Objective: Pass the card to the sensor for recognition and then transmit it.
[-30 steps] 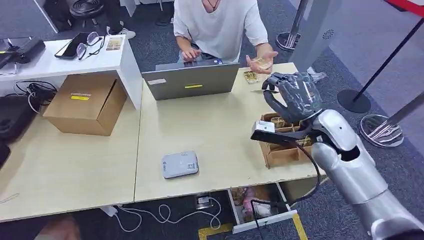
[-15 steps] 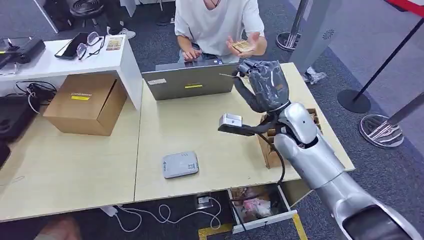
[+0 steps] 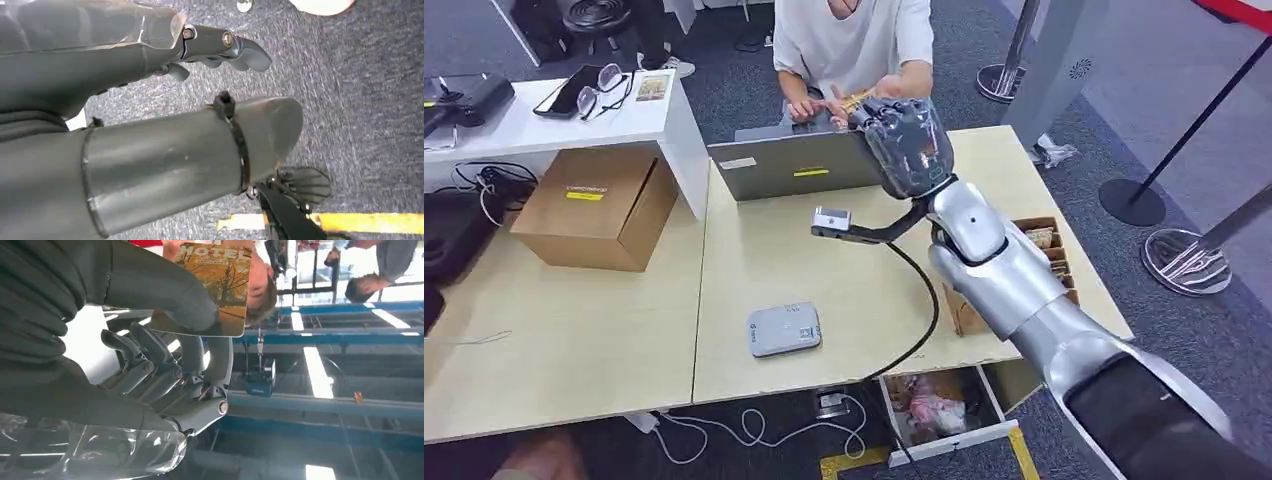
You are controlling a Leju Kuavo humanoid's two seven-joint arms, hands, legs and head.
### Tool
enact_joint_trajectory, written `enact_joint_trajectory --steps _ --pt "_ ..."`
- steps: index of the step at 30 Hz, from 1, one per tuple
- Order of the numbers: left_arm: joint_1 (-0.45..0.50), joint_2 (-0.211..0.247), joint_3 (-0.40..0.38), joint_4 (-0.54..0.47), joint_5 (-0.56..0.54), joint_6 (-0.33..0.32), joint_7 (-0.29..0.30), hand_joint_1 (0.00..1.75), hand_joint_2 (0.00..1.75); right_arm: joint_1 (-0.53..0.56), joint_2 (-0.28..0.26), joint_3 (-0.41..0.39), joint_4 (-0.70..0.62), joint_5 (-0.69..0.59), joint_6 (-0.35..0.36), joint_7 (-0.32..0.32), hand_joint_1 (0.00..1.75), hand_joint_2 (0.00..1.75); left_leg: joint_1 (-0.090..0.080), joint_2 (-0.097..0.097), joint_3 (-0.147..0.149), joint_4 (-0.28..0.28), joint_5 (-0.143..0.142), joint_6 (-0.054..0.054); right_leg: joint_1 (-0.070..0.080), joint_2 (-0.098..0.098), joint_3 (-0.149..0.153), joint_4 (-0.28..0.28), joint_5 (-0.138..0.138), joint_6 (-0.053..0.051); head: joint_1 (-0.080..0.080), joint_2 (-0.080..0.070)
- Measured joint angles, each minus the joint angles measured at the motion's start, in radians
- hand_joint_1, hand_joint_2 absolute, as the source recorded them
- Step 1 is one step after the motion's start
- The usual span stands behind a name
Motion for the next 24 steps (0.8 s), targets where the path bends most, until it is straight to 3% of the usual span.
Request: enact_joint_trajectory --steps 9,22,23,24 --pt "0.0 0.003 0.0 0.0 0.0 0.014 -0.001 0.0 0.0 -0.069 0.038 0.028 0.149 -0.003 0.005 0.03 1.75 1.75 0.0 0.0 0.0 0.0 0.0 0.0 0.0 0.0 0.0 0.0 0.0 0.0 0.0 0.0" --pt "0.0 -0.001 0.0 0.005 0.0 0.021 -0.008 0.0 0.0 -0.077 0.041 0.037 0.204 0.009 -0.006 0.055 1.75 1.75 0.0 0.0 0.0 0.0 0.0 0.0 0.0 0.0 0.0 0.0 0.0 0.0 0.0 0.0" --pt "0.0 -0.002 0.0 0.005 0.0 0.021 -0.008 0.0 0.0 -0.077 0.041 0.037 0.206 0.009 -0.006 0.055 0.0 1.75 0.0 0.0 0.0 0.0 0.0 0.0 0.0 0.0 0.0 0.0 0.0 0.0 0.0 0.0" --pt "0.0 -0.002 0.0 0.005 0.0 0.022 -0.008 0.0 0.0 -0.078 0.041 0.037 0.208 0.009 -0.005 0.055 0.0 1.75 0.0 0.0 0.0 0.0 0.0 0.0 0.0 0.0 0.0 0.0 0.0 0.0 0.0 0.0"
